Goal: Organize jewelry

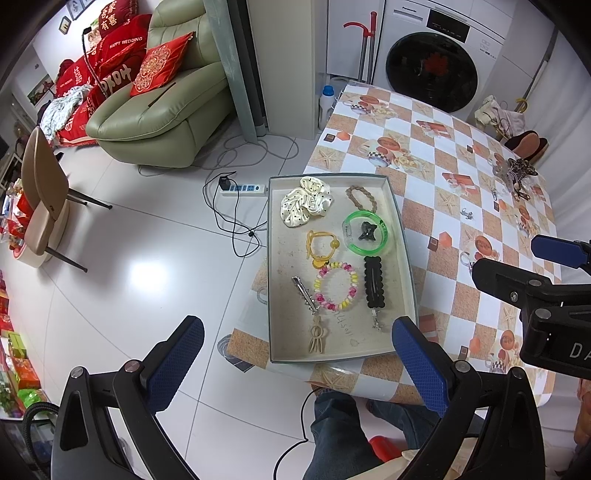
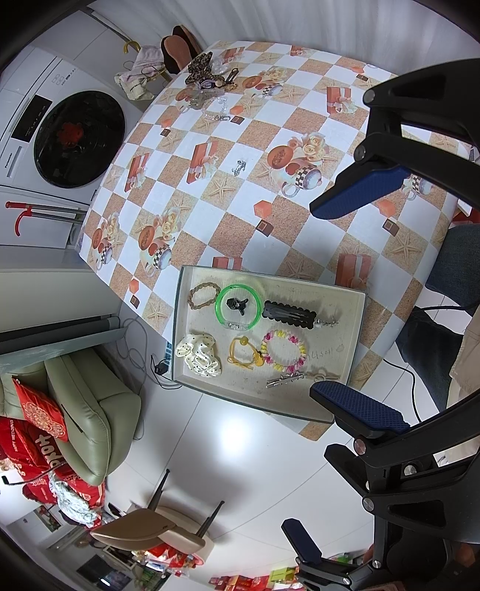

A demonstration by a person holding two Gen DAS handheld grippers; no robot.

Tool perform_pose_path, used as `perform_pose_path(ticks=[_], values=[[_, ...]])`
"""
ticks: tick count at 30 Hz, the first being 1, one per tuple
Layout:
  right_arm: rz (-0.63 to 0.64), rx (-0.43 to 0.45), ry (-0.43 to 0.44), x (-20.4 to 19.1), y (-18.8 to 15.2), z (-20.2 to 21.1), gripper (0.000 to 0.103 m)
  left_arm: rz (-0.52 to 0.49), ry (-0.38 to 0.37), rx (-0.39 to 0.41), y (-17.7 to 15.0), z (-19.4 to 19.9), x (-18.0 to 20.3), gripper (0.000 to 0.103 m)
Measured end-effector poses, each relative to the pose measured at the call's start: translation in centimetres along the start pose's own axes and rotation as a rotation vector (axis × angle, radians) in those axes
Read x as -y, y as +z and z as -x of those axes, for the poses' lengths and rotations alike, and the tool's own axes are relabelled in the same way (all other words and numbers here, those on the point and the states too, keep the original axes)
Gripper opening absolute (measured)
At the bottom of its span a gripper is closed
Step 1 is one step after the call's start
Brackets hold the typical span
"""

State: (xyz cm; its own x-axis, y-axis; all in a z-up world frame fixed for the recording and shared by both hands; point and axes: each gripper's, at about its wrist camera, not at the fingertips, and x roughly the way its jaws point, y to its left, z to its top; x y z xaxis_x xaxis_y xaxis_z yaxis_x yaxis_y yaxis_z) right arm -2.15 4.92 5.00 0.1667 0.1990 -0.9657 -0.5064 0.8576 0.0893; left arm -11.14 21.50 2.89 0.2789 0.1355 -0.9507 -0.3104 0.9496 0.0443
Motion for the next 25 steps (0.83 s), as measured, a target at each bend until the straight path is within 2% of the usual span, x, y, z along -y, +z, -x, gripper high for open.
perform_pose_path(ticks=[25], values=[[-0.004, 0.000, -0.001, -0.17, -0.02, -0.01, 0.091, -0.005, 0.000, 0.005, 0.01, -0.07, -0.15, 0.103]])
